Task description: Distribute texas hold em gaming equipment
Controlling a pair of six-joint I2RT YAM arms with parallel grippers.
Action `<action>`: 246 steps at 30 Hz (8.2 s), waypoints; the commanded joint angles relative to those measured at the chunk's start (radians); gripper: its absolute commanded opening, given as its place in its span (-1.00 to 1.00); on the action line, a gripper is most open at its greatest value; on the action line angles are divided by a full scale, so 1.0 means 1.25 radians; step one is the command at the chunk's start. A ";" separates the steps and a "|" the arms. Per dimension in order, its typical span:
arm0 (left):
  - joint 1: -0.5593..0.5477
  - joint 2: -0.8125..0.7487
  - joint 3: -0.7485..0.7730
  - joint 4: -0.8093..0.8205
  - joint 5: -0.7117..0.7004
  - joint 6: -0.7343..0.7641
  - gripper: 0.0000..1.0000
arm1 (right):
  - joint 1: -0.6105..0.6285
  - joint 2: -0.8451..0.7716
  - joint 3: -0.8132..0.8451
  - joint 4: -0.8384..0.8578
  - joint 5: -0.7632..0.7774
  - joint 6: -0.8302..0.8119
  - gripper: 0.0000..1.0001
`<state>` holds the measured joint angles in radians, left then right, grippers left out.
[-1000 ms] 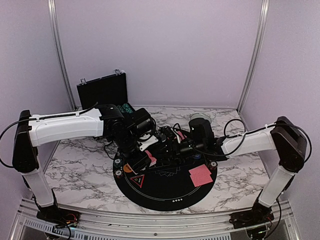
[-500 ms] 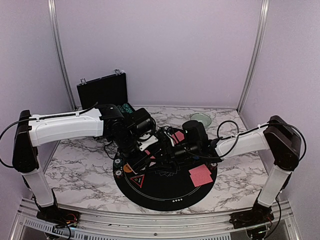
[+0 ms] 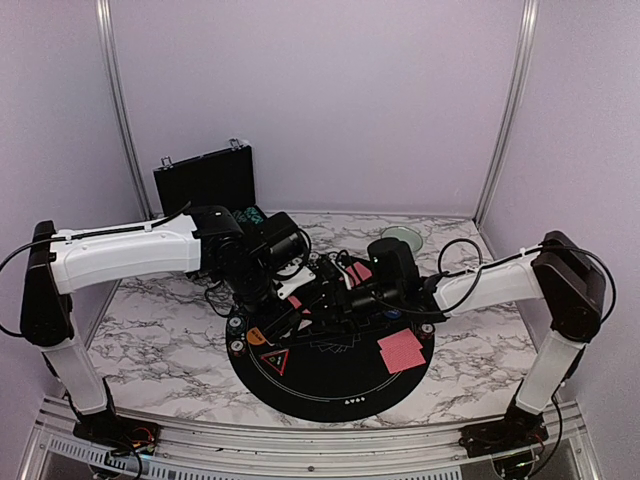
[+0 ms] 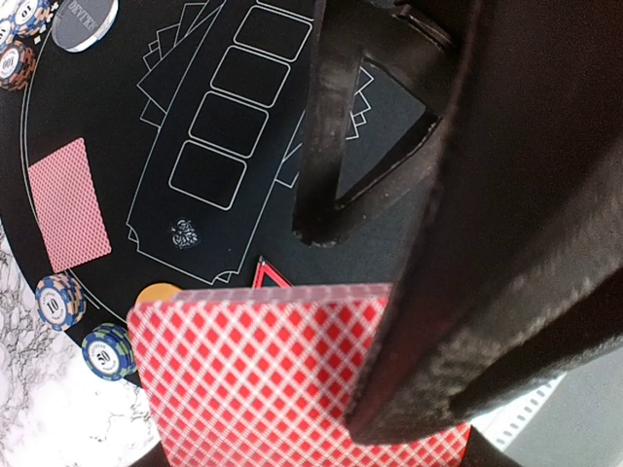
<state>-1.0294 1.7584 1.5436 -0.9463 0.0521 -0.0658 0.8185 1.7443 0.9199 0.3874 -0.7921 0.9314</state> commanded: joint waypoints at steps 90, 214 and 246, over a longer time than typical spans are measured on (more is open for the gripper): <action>-0.007 -0.053 -0.007 0.035 0.009 0.005 -0.01 | -0.026 -0.070 -0.005 0.022 0.019 0.025 0.38; 0.005 -0.047 -0.025 0.053 0.000 0.009 -0.01 | -0.013 -0.165 -0.022 -0.065 0.067 0.023 -0.75; 0.005 -0.049 -0.031 0.053 0.006 0.007 -0.01 | -0.019 -0.173 0.000 -0.096 0.081 0.006 -0.91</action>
<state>-1.0283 1.7264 1.5093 -0.9016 0.0517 -0.0628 0.7982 1.5570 0.8715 0.2752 -0.7048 0.9554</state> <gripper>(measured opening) 0.654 0.051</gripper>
